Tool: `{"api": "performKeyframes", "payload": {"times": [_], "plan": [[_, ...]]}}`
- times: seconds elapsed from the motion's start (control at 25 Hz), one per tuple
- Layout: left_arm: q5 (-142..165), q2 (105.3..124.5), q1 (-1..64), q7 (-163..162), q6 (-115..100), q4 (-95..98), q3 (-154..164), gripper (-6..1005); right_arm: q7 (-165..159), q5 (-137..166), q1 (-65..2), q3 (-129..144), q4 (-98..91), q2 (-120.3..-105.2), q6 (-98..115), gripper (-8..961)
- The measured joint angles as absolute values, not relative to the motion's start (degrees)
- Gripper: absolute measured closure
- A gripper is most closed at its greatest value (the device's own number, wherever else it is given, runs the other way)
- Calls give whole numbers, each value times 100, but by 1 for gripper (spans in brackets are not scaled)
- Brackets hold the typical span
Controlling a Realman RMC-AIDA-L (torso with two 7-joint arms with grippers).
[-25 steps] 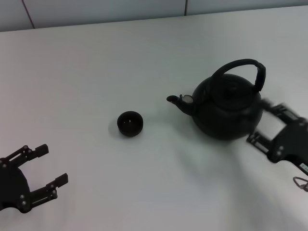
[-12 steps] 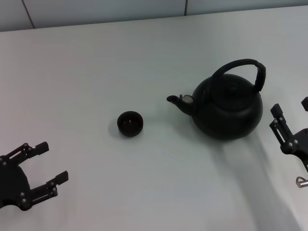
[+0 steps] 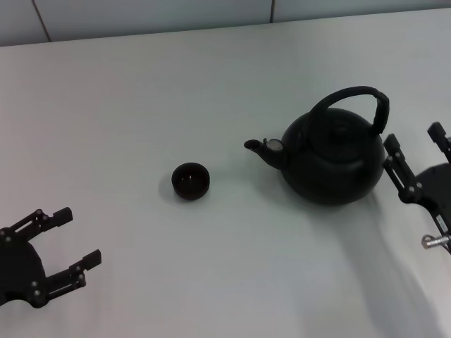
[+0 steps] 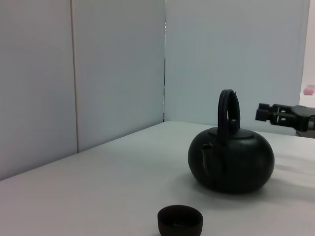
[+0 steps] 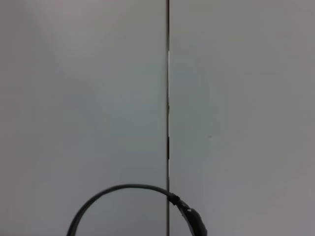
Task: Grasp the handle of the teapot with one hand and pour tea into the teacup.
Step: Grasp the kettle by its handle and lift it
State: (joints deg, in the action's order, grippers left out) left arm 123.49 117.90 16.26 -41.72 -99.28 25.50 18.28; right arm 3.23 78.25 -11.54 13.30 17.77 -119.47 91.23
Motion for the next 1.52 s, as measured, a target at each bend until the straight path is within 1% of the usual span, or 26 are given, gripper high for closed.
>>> {"api": "performKeyframes", "payload": {"times": [0.16, 0.68, 1.44, 1.52], "plan": [[12326, 11806, 1639, -4165, -9924, 2540, 1828, 186, 316, 7822, -1344, 1280, 1687, -11942, 8926, 298], [12241, 11811, 1644, -4166, -9919, 2531, 1829, 186, 187, 7821, -1663, 1050, 1656, -11947, 8546, 304], [12234, 11824, 1613, -4206, -9947, 2531, 1828, 186, -15, 7826, -1754, 1055, 1607, -11933, 8384, 312], [12233, 11828, 1609, -4208, -9956, 2531, 1828, 186, -126, 7852, -1758, 1079, 1543, -11932, 8353, 390]]}}
